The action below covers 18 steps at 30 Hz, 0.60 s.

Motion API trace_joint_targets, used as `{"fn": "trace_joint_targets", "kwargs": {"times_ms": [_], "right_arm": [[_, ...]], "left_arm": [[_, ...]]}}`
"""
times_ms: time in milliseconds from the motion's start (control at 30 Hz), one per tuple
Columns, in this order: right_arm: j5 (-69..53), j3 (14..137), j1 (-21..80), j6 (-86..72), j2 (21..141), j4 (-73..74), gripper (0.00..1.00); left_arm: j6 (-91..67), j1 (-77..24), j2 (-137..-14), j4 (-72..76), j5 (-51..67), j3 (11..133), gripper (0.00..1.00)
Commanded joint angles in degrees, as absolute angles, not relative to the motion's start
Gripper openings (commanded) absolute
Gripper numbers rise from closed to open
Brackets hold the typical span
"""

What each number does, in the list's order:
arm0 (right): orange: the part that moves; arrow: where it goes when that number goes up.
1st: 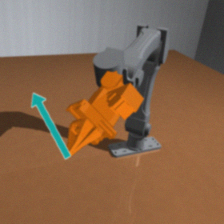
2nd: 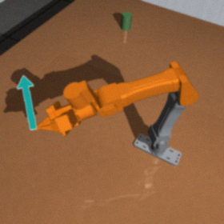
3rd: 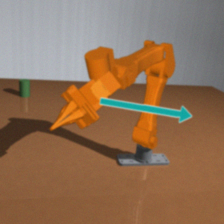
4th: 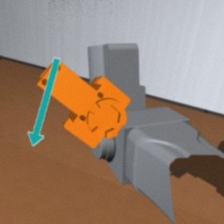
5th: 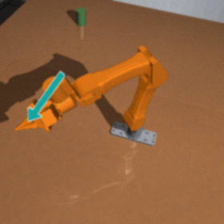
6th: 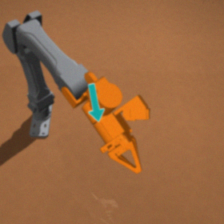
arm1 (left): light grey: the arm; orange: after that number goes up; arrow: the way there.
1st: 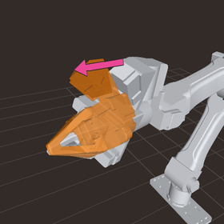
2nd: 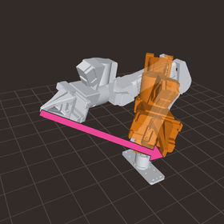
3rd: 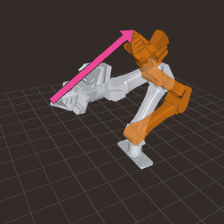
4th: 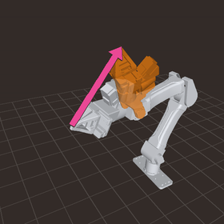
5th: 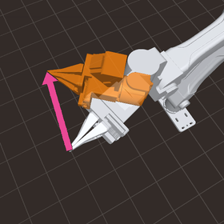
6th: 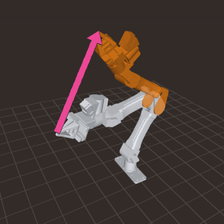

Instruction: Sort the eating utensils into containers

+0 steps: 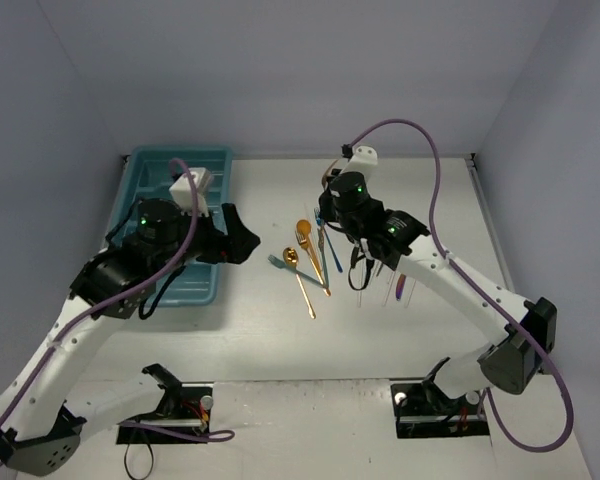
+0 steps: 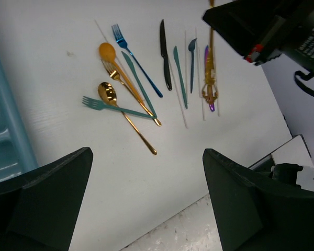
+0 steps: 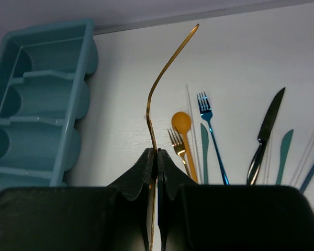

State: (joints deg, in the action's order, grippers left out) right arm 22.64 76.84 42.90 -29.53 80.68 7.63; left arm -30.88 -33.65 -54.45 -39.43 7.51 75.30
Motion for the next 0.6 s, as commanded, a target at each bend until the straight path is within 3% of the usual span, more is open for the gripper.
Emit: {"fn": "trace_joint_targets", "kwargs": {"times_ms": [0, 400, 567], "right_arm": [[25.3, 83.2, 44.8, -31.8, 84.1, 5.8, 0.0], [23.9, 86.7, 45.8, -40.4, 86.6, 5.9, 0.0], [22.5, 86.3, 45.8, -44.6, 86.1, 6.2, 0.0]], "left_arm": [[-30.4, -40.2, -59.7, -32.9, -3.8, 80.2, 0.84], [-22.9, -54.4, -69.7, -24.1, -22.8, 82.1, 0.83], [-11.8, -61.4, -71.0, -13.9, -31.8, 78.7, 0.79]]}}
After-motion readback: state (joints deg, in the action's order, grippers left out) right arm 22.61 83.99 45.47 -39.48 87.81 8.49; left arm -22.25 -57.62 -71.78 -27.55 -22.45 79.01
